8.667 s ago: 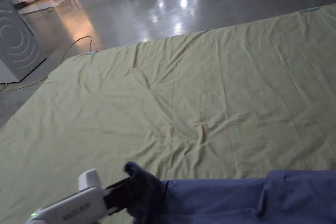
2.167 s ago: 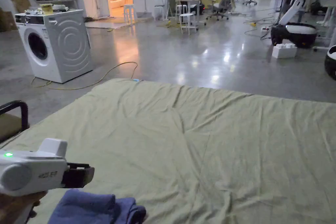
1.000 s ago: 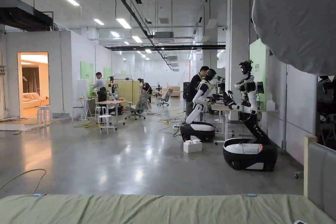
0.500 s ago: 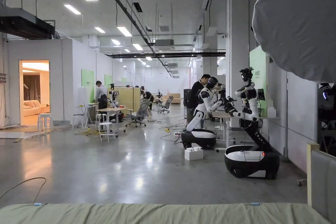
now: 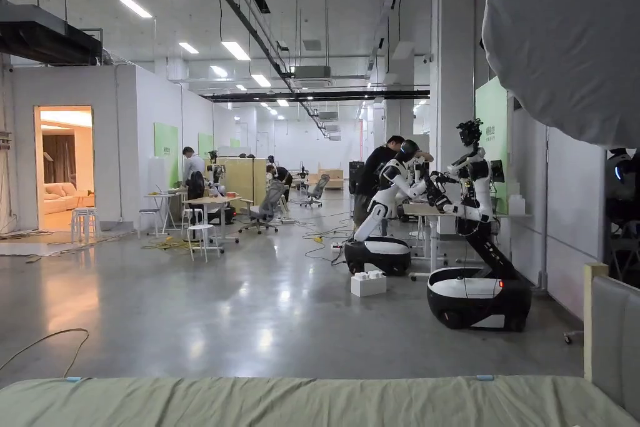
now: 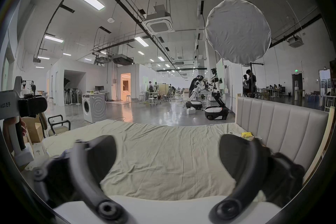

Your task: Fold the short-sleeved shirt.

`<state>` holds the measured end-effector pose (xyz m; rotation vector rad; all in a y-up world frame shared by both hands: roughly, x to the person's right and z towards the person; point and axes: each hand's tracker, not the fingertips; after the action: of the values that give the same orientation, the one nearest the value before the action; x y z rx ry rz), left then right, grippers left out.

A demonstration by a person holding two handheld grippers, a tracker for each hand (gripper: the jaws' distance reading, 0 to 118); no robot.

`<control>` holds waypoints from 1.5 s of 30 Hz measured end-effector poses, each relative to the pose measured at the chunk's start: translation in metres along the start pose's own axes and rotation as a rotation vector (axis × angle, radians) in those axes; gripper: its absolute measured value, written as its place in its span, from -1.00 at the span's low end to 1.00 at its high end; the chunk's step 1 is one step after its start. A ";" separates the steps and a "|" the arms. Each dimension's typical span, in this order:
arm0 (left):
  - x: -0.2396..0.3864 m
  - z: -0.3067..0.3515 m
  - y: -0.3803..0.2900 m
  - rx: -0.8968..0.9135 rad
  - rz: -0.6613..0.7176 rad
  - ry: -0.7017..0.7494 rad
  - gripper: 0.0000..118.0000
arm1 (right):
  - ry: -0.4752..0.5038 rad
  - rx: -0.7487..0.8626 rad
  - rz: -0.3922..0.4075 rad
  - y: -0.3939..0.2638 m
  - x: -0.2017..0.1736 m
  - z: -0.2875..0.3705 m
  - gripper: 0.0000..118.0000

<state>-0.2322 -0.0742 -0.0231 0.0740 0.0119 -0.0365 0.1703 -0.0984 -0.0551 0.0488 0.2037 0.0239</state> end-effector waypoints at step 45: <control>0.007 -0.007 -0.001 -0.031 0.001 -0.018 1.00 | -0.025 0.029 -0.055 0.005 0.006 0.002 1.00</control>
<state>-0.2255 -0.0744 -0.0306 0.0428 -0.0051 -0.0357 0.1764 -0.0938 -0.0541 0.0728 0.1798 -0.0344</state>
